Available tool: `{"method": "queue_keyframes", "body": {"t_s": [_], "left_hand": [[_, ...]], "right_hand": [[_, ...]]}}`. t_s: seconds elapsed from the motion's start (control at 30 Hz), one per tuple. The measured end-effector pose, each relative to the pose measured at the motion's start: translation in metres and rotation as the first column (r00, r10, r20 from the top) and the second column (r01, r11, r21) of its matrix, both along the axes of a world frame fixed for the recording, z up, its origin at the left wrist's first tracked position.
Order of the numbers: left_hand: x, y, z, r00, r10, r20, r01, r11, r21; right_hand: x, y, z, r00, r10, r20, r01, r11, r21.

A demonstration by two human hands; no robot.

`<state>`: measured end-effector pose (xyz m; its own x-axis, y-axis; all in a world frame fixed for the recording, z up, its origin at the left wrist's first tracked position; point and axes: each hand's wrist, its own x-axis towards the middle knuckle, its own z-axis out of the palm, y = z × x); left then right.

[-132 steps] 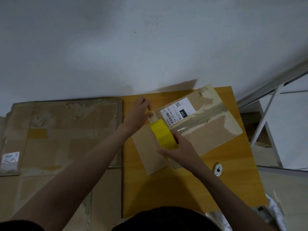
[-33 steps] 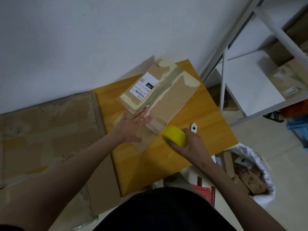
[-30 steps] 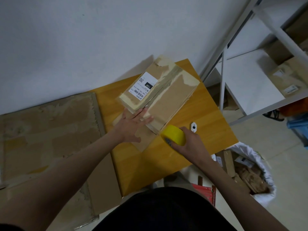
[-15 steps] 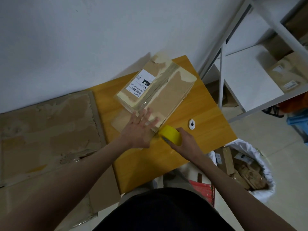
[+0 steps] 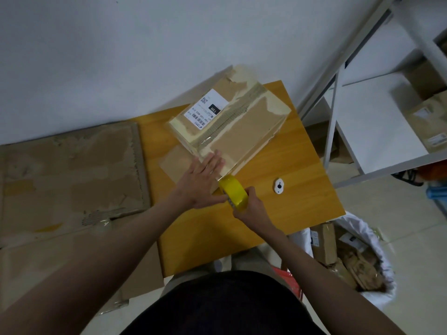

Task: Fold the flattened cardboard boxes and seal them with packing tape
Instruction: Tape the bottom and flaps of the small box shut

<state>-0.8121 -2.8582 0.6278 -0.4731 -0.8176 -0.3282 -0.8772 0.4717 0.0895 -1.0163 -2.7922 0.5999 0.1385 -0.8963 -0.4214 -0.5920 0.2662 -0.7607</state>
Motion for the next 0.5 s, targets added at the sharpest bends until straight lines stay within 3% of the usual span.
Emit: {"method": "queue_keyframes", "body": {"t_s": [0.17, 0.27, 0.37, 0.5], "left_hand": [[-0.004, 0.003, -0.001, 0.997, 0.077, 0.015, -0.077, 0.997, -0.011], [-0.011, 0.01, -0.005, 0.986, 0.163, -0.033, -0.163, 0.987, -0.013], [-0.02, 0.013, -0.007, 0.971, 0.228, -0.076, -0.23, 0.973, -0.018], [-0.025, 0.017, -0.007, 0.965, 0.254, -0.059, -0.257, 0.966, -0.041]], "right_hand": [[-0.014, -0.012, 0.002, 0.993, 0.021, 0.115, -0.037, 0.99, 0.133], [-0.034, -0.023, 0.005, 0.981, -0.106, 0.16, 0.088, 0.989, 0.115], [-0.065, -0.042, -0.01, 0.955, -0.291, -0.058, 0.291, 0.957, -0.017], [-0.094, -0.064, -0.036, 0.911, -0.178, -0.372, 0.253, 0.954, 0.163]]}}
